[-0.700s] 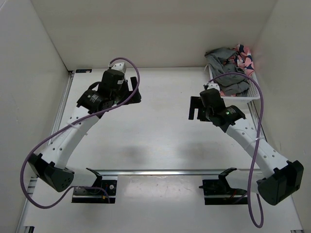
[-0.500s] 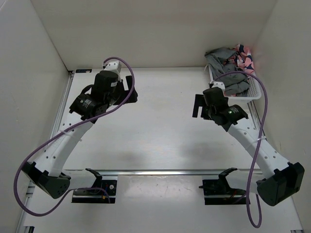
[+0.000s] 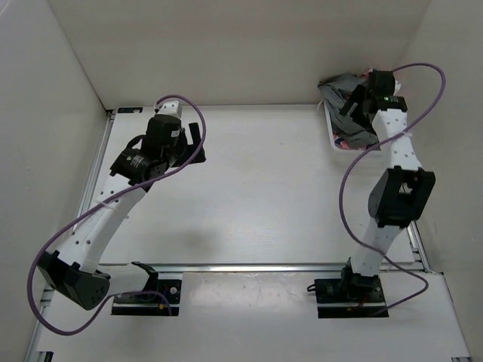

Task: Fold and stack the shorts
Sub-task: Grab the shorts from the pile, then move the shorts to the center of the board

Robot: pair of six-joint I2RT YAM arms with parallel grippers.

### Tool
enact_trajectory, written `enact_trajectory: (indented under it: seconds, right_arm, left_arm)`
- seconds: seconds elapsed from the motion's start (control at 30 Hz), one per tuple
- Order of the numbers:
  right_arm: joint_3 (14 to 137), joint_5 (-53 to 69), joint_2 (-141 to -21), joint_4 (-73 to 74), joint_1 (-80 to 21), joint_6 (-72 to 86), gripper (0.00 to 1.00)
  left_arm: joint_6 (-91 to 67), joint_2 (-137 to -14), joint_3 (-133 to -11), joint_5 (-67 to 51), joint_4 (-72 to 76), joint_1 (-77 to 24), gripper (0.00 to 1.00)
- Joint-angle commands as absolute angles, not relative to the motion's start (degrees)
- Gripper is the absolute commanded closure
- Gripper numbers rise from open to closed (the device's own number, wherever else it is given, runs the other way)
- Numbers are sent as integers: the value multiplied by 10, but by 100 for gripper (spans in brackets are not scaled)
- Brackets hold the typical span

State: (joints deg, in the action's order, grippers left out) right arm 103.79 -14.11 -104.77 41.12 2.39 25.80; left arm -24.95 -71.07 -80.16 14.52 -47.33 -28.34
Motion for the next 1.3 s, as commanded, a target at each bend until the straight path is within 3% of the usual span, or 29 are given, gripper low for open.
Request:
enact_trajectory:
  seconds: [0.0,0.17,0.23,0.27,0.3,0.37,0.4,0.6,0.87,1.0,1.1,1.23,1.27]
  right_arm:
    - [1139,-67,-1141,432,49,280,1]
    - [1313,-41,-1307,454,63,325,1]
    - [1353,-25,-1352,454,63,344,6]
    - [1361,-25,-1360,454,63,358,14]
    - [1361,-33,-1360,440,63,364,40]
    - [1333,-47,-1344,406,63,369,77]
    - [1320,-61,-1320,376,63,375,100]
    - [1298,-77,-1212,352,52,341,100]
    - [1346,28,-1053,345,-31,251,100]
    - [1290,63,-956,345,-101,232,100]
    - [1162,47,-863,314,-179,220,100]
    - [858,9,-743,223,-292,245,100]
    - [813,2,-720,213,-332,257,96]
  left_arm:
    - [-248,-724,-800,165,-460,-272,1]
    - [-236,-764,-818,171,-460,-260,1]
    - [-236,-773,-824,171,-460,-255,1]
    - [-236,-780,-824,171,-454,-255,1]
    - [-236,-789,-831,171,-454,-255,1]
    - [-236,-794,-831,171,-454,-255,1]
    - [-236,-795,-837,171,-454,-255,1]
    - [-230,-782,-837,137,-454,-239,1]
    - [-255,-743,-817,33,-460,-151,1]
    - [-262,-719,-830,-4,-465,-94,1]
    - [-256,-714,-857,13,-497,-80,1]
    - [-243,-708,-875,13,-519,-75,1]
    - [-243,-703,-875,13,-526,-75,1]
